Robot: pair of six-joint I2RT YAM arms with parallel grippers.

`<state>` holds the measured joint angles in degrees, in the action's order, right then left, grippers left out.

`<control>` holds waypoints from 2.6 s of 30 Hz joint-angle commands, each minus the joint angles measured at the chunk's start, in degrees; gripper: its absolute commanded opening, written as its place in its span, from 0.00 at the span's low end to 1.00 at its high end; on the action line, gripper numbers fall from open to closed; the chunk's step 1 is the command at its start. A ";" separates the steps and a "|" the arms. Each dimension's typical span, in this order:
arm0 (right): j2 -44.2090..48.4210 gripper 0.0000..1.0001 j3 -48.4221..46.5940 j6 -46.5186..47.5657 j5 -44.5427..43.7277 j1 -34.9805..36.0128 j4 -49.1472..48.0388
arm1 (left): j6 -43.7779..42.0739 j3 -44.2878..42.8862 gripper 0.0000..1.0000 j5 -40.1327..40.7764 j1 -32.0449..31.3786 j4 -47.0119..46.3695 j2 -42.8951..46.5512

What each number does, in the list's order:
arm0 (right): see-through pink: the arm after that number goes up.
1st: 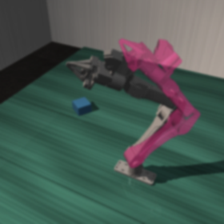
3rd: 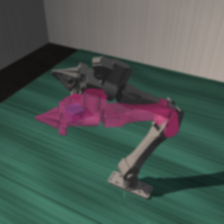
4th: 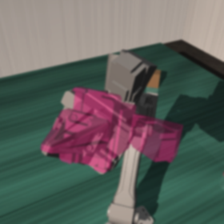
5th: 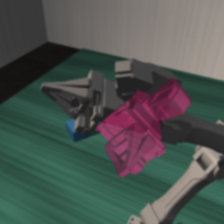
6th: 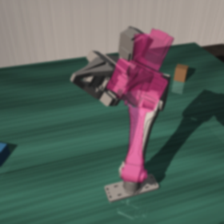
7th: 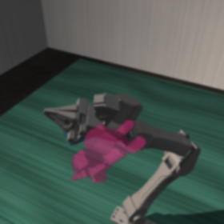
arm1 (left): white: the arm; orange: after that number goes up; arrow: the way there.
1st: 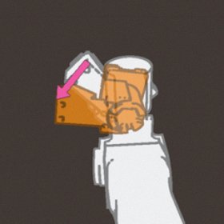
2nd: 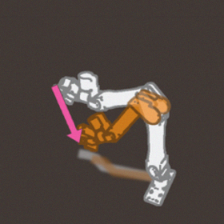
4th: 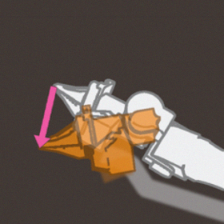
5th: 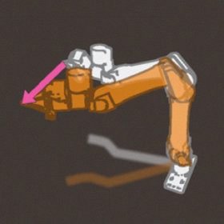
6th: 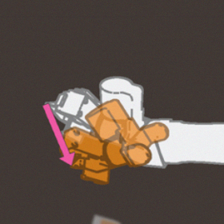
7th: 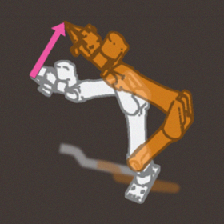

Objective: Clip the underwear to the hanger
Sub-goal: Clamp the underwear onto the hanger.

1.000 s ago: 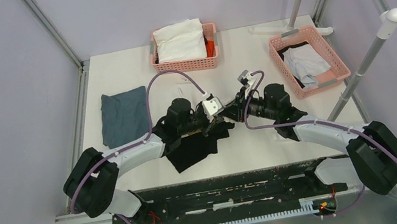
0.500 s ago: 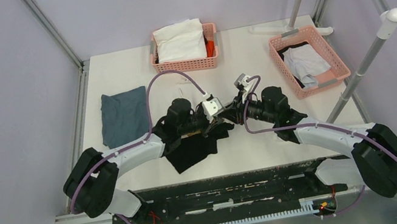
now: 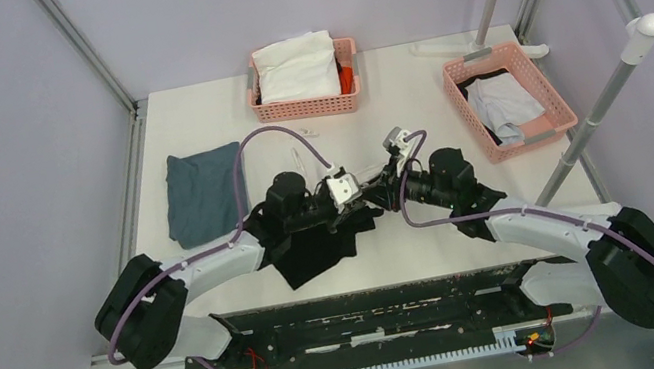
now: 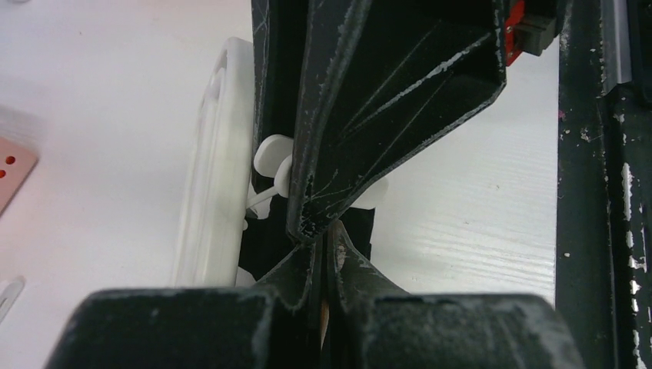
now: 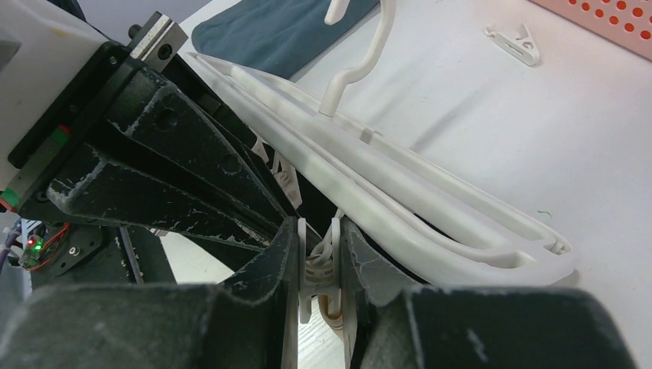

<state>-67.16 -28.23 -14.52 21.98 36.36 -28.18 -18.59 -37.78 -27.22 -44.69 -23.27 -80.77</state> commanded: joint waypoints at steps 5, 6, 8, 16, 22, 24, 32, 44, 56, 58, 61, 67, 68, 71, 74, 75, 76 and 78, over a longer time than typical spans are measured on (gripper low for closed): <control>1.91 0.03 1.14 0.31 2.29 2.25 -4.06 | -4.68 1.90 0.03 -3.71 -0.18 -13.23 4.33; 1.93 0.02 1.22 0.48 2.28 2.29 -4.28 | -4.78 1.92 0.03 -3.98 -0.14 -13.21 4.38; 2.06 0.03 1.43 1.07 2.16 2.46 -4.54 | -4.87 2.05 0.03 -4.60 -0.20 -13.25 4.55; 3.52 0.03 2.40 3.25 2.29 2.71 -4.98 | -4.36 3.55 0.03 -6.11 -0.19 -14.80 6.03; 4.27 0.03 3.40 3.99 3.50 2.76 -6.10 | -4.26 4.01 0.03 -6.59 -0.22 -15.45 6.84; 4.40 0.02 3.66 3.77 4.17 2.90 -6.61 | -4.26 4.10 0.03 -6.56 -0.16 -15.58 7.01; 5.12 0.00 3.53 3.85 5.79 3.08 -6.33 | -4.44 4.28 0.03 -6.70 -0.18 -15.64 7.34; 4.65 0.12 3.68 6.48 5.62 3.26 -5.78 | -4.94 4.33 0.03 -8.19 -0.22 -12.66 9.52; 6.35 0.51 3.84 6.47 6.08 3.20 -4.96 | -4.85 4.20 0.03 -7.48 -0.19 -12.33 9.83; 6.97 0.54 3.75 6.48 6.04 3.23 -4.55 | -4.88 4.27 0.03 -7.29 -0.22 -12.20 9.84; 8.25 0.59 3.55 6.04 5.85 3.24 -3.97 | -5.09 4.38 0.03 -6.93 -0.22 -11.87 9.82; 12.68 0.65 3.43 4.69 3.56 3.27 -0.55 | -7.03 3.88 0.04 -6.04 -0.23 -7.46 9.76; 13.80 0.66 3.45 4.57 2.03 3.26 0.82 | -7.41 3.78 0.06 -6.00 -0.20 -6.14 9.68; 17.33 0.66 3.87 3.94 -3.26 3.28 6.32 | -7.95 4.08 0.15 -6.18 -0.17 -3.53 10.03; 20.56 0.67 4.52 3.05 -7.62 3.28 11.84 | -6.17 5.47 0.29 -6.15 -0.23 -4.06 11.28; 21.56 0.67 5.05 2.84 -8.52 3.20 12.67 | -5.54 6.01 0.32 -6.14 -0.23 -4.45 11.78; 22.75 0.67 5.56 2.70 -9.36 3.24 13.48 | -4.79 6.49 0.35 -6.02 -0.16 -4.83 12.16; 24.82 0.67 6.38 2.37 -10.78 3.23 15.05 | -3.04 7.32 0.37 -6.12 -0.30 -5.18 12.99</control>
<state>-45.67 -23.29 -10.70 16.69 39.38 -17.85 -23.64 -31.51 -33.10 -44.75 -25.82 -70.72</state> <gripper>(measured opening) 0.665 0.348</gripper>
